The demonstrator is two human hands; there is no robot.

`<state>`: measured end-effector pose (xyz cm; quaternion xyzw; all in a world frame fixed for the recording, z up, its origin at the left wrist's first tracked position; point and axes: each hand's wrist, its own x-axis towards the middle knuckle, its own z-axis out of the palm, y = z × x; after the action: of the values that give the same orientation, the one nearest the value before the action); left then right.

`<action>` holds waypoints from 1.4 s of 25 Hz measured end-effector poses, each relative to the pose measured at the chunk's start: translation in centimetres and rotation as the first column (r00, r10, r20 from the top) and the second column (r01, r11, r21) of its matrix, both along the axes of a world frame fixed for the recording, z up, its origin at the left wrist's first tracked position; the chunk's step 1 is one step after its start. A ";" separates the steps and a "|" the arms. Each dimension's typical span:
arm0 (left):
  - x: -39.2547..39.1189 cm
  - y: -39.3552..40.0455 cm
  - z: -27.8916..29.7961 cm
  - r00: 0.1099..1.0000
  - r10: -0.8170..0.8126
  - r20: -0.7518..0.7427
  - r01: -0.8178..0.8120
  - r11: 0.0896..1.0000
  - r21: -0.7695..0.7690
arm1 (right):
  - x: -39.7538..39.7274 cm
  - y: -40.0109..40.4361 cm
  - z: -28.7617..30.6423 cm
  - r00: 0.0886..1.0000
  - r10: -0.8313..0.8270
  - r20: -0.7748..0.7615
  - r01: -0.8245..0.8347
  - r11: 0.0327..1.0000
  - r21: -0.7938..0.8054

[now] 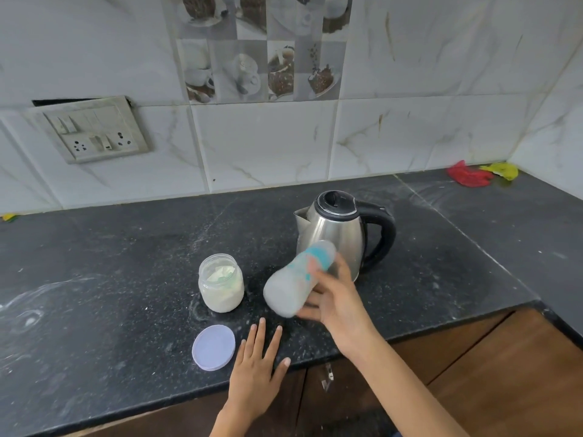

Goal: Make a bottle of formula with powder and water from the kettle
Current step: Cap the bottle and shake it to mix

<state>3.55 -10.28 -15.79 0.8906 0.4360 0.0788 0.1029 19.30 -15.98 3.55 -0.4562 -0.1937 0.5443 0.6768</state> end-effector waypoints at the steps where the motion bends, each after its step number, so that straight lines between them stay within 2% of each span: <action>1: 0.0 -0.2 0.3 1.000 -0.006 0.011 0.006 1.000 -0.017 | -0.6 -0.4 -0.4 0.990 0.103 0.092 -0.099 0.994 -0.039; 2: 0.0 -0.2 0.5 1.000 -0.008 0.013 0.009 1.000 -0.023 | -1.3 -0.8 -0.4 0.974 0.166 0.155 -0.160 0.986 -0.054; 3: 0.0 -0.2 0.6 1.000 -0.007 0.006 0.007 1.000 -0.012 | -1.2 -0.7 -0.5 0.973 0.158 0.171 -0.151 0.987 -0.054; 6: 0.1 -0.1 0.7 1.000 0.000 0.003 0.000 1.000 -0.005 | 0.3 0.3 -0.5 0.996 -0.084 -0.007 0.084 0.996 -0.013; 7: 0.1 -0.1 0.6 1.000 -0.003 0.014 0.003 1.000 -0.019 | 0.0 0.1 -0.3 0.998 -0.064 -0.005 0.064 0.998 -0.021; 9: 0.0 -0.3 0.9 1.000 -0.003 0.021 0.004 0.999 -0.047 | -1.2 -0.6 -0.9 0.986 0.113 0.124 -0.106 0.992 -0.062; 10: 0.0 -0.3 1.0 1.000 -0.002 0.017 0.003 0.999 -0.044 | -1.7 -0.8 -0.8 0.975 0.151 0.163 -0.142 0.988 -0.062; 11: 0.0 -0.3 1.0 1.000 0.000 0.006 0.000 1.000 -0.029 | -1.4 -0.5 -0.9 0.980 0.116 0.163 -0.109 0.993 -0.052; 13: 0.0 -0.3 1.0 0.999 0.007 -0.034 -0.007 1.000 -0.002 | 0.0 0.6 -0.8 0.995 -0.094 0.038 0.094 0.996 -0.005; 14: 0.1 -0.3 0.9 0.999 0.016 -0.045 -0.016 1.000 -0.004 | 0.3 0.8 -0.5 0.991 -0.137 -0.002 0.137 0.991 -0.004; 18: 0.1 -0.5 1.0 1.000 0.019 -0.014 -0.020 0.996 -0.092 | -1.7 -0.2 -0.4 0.970 0.165 0.177 -0.154 0.985 -0.074; 19: 0.0 -0.4 1.0 1.000 0.016 -0.027 -0.019 0.995 -0.096 | -1.3 0.1 -0.6 0.975 0.136 0.177 -0.129 0.990 -0.054; 21: 0.1 -0.3 1.3 0.999 0.006 -0.051 -0.013 0.991 -0.133 | 0.1 1.2 -0.4 0.998 -0.057 0.037 0.057 0.998 0.012; 22: 0.3 -0.4 1.3 0.999 0.006 -0.041 -0.012 0.988 -0.153 | 0.2 1.4 -0.1 0.996 -0.086 -0.012 0.087 0.996 0.022; 23: 0.3 -0.5 1.2 0.999 0.010 -0.032 -0.015 0.987 -0.161 | -0.2 1.3 0.0 0.999 -0.039 -0.002 0.039 0.999 0.014; 25: 0.2 -0.6 1.4 1.000 0.012 -0.016 -0.015 0.987 -0.160 | -1.5 0.5 -0.3 0.976 0.162 0.143 -0.158 0.987 -0.037; 26: 0.2 -0.5 1.5 1.000 0.008 -0.003 -0.008 0.990 -0.143 | -1.8 0.4 -0.4 0.965 0.194 0.176 -0.191 0.981 -0.036; 28: 0.3 -0.5 1.5 1.000 -0.012 0.005 0.012 0.999 -0.039 | -1.0 1.1 -1.0 0.995 0.052 0.085 -0.054 0.998 0.018; 29: 0.3 -0.6 1.6 1.000 -0.021 -0.020 0.020 0.998 -0.056 | -0.7 1.3 -0.8 1.000 -0.007 0.021 0.007 1.000 0.029; 30: 0.4 -0.6 1.7 0.999 -0.027 -0.032 0.025 0.998 -0.059 | -0.7 1.3 -0.7 1.000 -0.006 0.005 0.005 1.000 0.027; 33: 0.5 -0.6 2.0 1.000 -0.005 0.009 0.005 0.999 -0.042 | -1.7 0.2 -1.2 0.973 0.187 0.136 -0.185 0.982 -0.029; 35: 0.4 -0.6 2.1 0.999 -0.023 0.023 0.025 0.997 -0.071 | -0.4 0.7 -1.7 0.995 0.073 0.073 -0.075 0.997 0.020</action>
<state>3.93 -10.86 -13.69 0.8907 0.4266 0.0717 0.1401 18.89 -15.32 1.87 -0.4607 -0.2410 0.5498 0.6538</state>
